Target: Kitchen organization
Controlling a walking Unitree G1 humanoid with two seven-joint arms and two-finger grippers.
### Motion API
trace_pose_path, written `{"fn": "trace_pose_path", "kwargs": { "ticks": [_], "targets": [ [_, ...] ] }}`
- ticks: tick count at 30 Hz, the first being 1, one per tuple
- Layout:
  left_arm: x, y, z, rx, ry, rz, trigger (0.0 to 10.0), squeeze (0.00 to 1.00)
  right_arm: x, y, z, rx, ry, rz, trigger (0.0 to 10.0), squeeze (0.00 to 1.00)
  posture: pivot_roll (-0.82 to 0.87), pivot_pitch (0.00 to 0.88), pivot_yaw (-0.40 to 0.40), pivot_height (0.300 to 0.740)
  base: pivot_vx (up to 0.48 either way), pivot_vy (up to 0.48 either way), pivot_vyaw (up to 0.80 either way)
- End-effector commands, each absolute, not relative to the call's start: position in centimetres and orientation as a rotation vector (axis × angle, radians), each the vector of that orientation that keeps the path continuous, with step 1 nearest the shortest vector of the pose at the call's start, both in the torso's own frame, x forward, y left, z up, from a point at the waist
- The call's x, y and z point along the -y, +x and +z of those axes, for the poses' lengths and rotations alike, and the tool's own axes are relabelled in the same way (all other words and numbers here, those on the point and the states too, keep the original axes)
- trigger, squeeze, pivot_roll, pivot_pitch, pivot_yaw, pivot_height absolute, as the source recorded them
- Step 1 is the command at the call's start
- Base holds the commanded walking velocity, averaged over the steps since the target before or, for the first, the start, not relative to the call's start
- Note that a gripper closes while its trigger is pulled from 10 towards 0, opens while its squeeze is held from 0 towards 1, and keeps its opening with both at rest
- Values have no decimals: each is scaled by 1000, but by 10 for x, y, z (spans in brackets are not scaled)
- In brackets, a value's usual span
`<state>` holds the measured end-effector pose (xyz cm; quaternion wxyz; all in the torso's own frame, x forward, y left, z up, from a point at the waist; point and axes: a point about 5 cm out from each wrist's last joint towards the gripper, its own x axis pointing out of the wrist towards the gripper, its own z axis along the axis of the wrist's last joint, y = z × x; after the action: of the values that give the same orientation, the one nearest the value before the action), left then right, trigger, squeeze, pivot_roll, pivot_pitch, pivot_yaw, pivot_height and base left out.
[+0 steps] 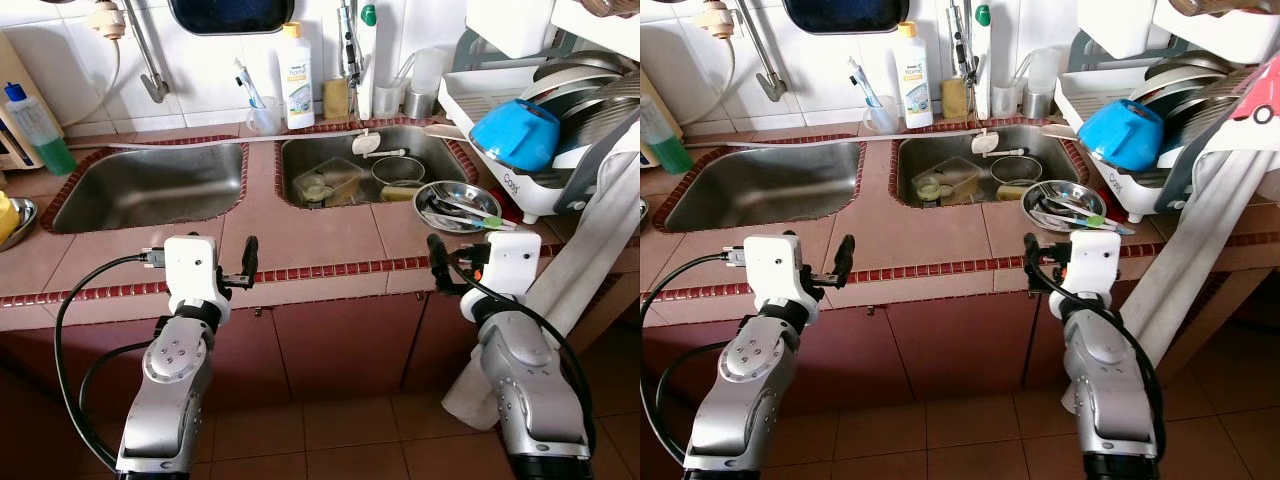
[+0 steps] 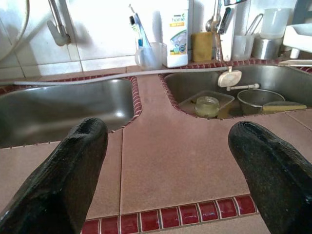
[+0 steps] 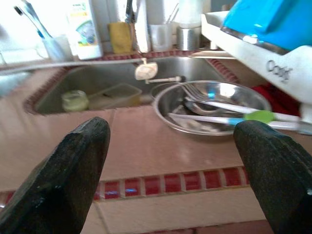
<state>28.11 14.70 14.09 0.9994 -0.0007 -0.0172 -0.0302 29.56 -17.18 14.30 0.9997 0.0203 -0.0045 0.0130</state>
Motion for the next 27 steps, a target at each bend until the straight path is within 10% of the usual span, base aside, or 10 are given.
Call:
{"fn": "trace_pose_path", "kwargs": {
  "ticks": [1,27],
  "targets": [
    [-150,283,143,36,2,-43,10000,0,169,297,152,32,63,32,10000,0,-39,24,78,740,0,0,0],
    [-150,284,142,17,5,-46,10000,0,171,299,150,7,74,6,10000,0,-39,24,87,740,0,265,0]
  ]
}}
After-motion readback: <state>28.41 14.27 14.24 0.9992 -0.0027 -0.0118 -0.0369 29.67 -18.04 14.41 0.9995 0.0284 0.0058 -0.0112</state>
